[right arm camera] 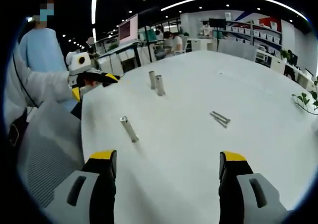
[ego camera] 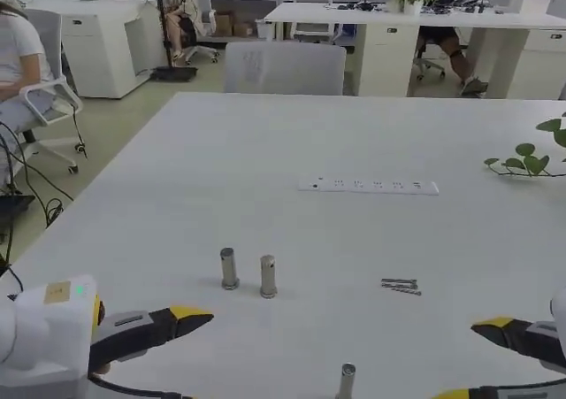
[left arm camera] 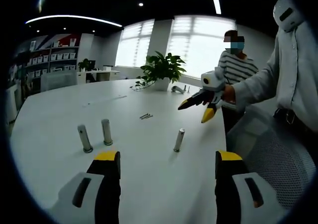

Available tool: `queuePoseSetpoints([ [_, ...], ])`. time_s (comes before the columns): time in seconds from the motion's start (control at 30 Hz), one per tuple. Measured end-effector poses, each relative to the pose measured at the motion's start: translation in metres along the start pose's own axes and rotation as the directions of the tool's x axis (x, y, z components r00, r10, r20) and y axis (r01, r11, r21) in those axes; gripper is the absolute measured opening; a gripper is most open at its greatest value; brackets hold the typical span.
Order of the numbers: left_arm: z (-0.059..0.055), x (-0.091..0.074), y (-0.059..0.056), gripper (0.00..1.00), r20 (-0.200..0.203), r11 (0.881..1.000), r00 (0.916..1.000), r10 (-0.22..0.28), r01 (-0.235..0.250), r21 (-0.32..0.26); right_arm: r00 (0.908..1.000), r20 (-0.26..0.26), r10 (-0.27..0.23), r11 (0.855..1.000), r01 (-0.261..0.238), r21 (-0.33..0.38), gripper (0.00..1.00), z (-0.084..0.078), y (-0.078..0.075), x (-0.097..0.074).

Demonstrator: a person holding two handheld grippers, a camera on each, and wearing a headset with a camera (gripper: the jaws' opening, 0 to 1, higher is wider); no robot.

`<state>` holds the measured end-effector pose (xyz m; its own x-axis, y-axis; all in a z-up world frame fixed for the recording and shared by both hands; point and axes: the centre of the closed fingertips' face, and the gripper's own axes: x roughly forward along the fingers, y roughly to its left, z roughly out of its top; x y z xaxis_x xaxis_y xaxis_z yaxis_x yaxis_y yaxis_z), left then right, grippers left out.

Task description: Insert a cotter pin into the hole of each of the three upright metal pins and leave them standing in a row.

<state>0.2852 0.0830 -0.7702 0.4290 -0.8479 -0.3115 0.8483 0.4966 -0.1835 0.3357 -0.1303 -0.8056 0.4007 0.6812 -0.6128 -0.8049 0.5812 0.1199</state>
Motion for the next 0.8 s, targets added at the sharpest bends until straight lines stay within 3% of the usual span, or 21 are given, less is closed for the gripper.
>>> queuePoseSetpoints([
  [0.37,-0.003,-0.003,-0.004,0.78,-0.007,1.0,1.0,0.001,-0.001,-0.006,0.9997,-0.02,0.012,0.998,-0.013,-0.057,0.71,0.013,-0.028,0.012],
  [0.63,-0.009,-0.003,-0.007,0.77,-0.01,1.0,1.0,-0.001,0.0,-0.013,0.9974,-0.07,0.015,0.993,-0.023,-0.112,0.51,0.014,-0.047,0.024],
  [0.8,-0.014,-0.002,-0.008,0.77,-0.024,1.0,0.9997,-0.006,0.006,-0.01,0.9951,-0.099,0.01,0.986,-0.026,-0.163,0.44,0.019,-0.057,0.031],
])
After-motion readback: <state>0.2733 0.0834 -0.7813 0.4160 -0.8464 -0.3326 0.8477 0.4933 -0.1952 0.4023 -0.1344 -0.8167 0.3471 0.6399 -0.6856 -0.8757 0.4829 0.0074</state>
